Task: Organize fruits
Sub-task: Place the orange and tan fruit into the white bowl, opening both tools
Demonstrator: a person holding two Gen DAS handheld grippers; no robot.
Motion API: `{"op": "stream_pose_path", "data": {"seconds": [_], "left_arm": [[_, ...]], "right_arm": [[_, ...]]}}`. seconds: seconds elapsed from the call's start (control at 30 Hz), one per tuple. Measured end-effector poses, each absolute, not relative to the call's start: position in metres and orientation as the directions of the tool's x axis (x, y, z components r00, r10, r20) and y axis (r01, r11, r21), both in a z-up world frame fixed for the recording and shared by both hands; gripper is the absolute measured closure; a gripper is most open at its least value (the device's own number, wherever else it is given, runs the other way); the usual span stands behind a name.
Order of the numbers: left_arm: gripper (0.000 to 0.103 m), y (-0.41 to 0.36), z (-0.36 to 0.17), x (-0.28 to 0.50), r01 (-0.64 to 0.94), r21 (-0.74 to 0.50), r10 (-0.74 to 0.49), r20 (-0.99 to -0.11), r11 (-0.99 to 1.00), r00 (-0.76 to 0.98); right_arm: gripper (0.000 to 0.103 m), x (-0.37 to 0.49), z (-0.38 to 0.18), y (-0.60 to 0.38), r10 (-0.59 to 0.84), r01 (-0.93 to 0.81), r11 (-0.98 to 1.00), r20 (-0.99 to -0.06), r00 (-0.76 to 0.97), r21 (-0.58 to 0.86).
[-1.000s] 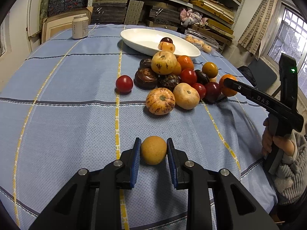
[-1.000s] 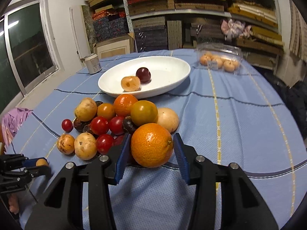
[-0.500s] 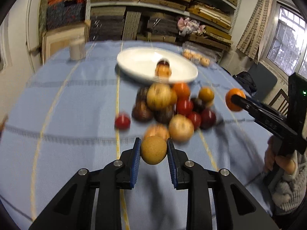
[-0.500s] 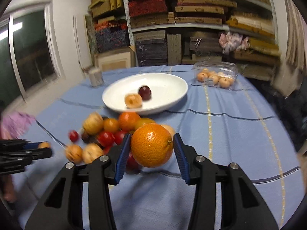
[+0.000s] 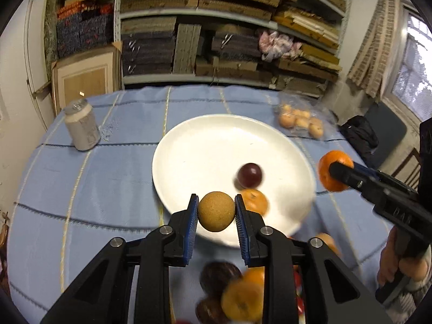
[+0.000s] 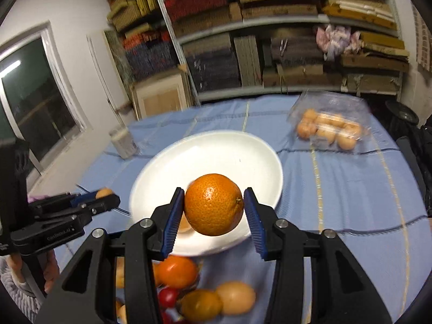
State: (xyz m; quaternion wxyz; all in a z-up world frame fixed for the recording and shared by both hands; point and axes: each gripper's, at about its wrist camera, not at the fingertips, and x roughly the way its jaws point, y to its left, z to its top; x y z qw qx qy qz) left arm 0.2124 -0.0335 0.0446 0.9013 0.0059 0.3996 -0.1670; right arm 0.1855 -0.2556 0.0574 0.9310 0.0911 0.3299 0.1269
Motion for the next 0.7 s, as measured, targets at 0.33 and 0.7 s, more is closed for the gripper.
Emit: {"op": "stream_pose_path", "data": {"seconds": [0.33, 0.7], "left_arm": [[0.054, -0.027, 0.014, 0.242, 0.297, -0.132, -0.291, -0.751, 0.946, 0.592], [0.017, 0.041, 0.046, 0.149, 0.172, -0.256, -0.302, -0.663, 0.951, 0.685]], "right_arm": [[0.058, 0.216, 0.027, -0.238, 0.276, -0.182, 0.961, -0.631, 0.725, 0.211], [0.015, 0.089, 0.089, -0.291, 0.339, -0.194, 0.894, -0.325, 0.883, 0.405]]}}
